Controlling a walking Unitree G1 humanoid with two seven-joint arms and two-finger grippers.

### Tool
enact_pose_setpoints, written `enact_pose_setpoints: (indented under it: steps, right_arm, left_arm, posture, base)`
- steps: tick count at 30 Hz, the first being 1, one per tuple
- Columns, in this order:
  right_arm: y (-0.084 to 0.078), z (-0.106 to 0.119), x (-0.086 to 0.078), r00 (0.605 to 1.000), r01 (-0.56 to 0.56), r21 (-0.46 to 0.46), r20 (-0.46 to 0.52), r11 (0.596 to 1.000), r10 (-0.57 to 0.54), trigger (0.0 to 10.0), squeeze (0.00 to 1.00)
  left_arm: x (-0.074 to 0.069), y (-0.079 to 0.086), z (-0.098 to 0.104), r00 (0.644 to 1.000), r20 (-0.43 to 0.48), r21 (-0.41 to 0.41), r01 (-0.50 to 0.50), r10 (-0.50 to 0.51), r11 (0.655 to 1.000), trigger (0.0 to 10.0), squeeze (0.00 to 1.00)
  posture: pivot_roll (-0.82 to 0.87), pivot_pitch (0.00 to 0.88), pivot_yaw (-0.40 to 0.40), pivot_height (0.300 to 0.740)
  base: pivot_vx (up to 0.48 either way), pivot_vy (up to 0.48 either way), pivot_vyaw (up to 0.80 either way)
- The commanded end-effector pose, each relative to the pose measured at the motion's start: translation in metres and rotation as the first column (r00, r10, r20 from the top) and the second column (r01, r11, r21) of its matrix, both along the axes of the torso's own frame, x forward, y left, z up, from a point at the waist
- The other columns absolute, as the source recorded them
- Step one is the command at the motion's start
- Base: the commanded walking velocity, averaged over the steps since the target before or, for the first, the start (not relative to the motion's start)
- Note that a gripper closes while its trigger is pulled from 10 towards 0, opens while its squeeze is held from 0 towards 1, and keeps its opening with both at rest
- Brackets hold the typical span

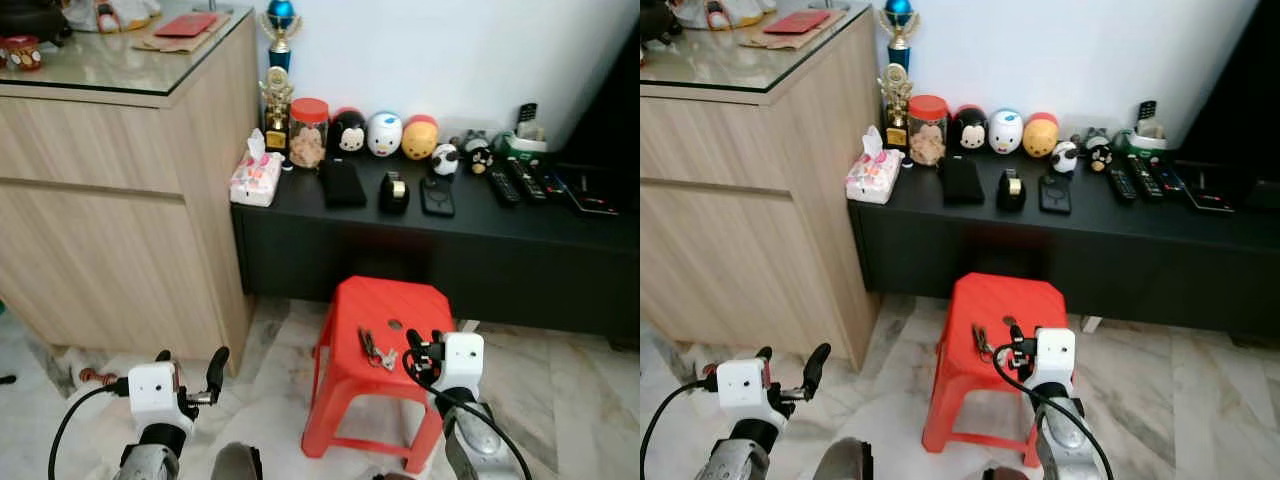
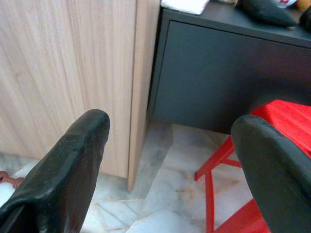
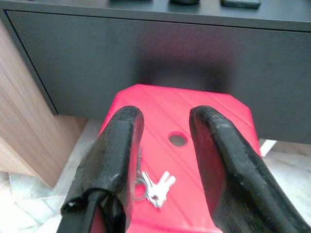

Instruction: Hang keys on a hook

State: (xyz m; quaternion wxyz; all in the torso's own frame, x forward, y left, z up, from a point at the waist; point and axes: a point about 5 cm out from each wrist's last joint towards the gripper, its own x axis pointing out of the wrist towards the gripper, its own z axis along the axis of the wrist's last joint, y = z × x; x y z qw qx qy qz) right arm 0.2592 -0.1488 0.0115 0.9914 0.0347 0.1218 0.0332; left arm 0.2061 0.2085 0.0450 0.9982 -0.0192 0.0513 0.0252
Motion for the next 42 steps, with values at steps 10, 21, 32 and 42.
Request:
enact_pose_setpoints:
  steps: [10, 21, 32, 42]
  right_arm:
    - [-0.0021, -0.0057, -0.0019, 0.999, 0.005, -0.008, -0.036, 1.000, -0.006, 10.0, 0.00]
    - [0.0006, -0.0066, 0.0014, 0.999, -0.006, -0.020, -0.052, 1.000, 0.005, 10.0, 0.00]
    - [-0.0012, -0.0065, 0.0003, 0.999, 0.002, -0.044, -0.041, 0.999, -0.004, 10.0, 0.00]
    - [-0.0012, -0.0073, 0.0002, 0.999, 0.003, -0.041, -0.044, 0.999, -0.005, 10.0, 0.00]
  left_arm:
    - [0.0033, -0.0037, 0.0043, 1.000, 0.015, -0.005, 0.012, -0.011, 1.000, 10.0, 0.00]
    - [0.0042, -0.0048, 0.0044, 1.000, 0.016, -0.007, 0.016, -0.016, 1.000, 10.0, 0.00]
    - [0.0045, -0.0051, 0.0027, 1.000, 0.010, -0.016, 0.011, -0.010, 1.000, 10.0, 0.00]
    - [0.0037, -0.0043, 0.0008, 1.000, -0.001, -0.015, 0.007, -0.007, 1.000, 10.0, 0.00]
  posture:
    - [0.05, 0.011, -0.086, 0.642]
    - [0.05, 0.005, -0.086, 0.633]
    - [0.05, 0.015, -0.085, 0.616]
    - [0.05, 0.021, -0.085, 0.616]
  base:
    - [0.000, 0.000, 0.00]
    - [0.000, 0.000, 0.00]
    - [0.000, 0.000, 0.00]
    - [0.000, 0.000, 0.00]
